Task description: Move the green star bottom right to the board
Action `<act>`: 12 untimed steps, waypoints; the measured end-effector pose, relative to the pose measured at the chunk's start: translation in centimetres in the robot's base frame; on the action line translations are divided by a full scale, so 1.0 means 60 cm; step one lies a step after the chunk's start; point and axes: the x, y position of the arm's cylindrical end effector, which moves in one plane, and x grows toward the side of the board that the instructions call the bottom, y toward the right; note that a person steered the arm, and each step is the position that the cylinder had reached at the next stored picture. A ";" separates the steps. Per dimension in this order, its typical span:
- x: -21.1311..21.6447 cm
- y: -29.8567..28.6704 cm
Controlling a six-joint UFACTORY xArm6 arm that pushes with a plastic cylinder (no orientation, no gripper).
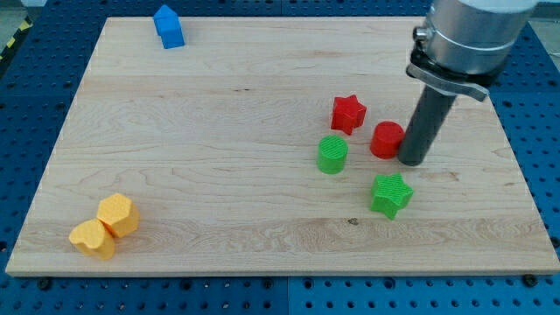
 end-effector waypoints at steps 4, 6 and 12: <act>0.053 -0.072; 0.097 -0.148; 0.115 0.016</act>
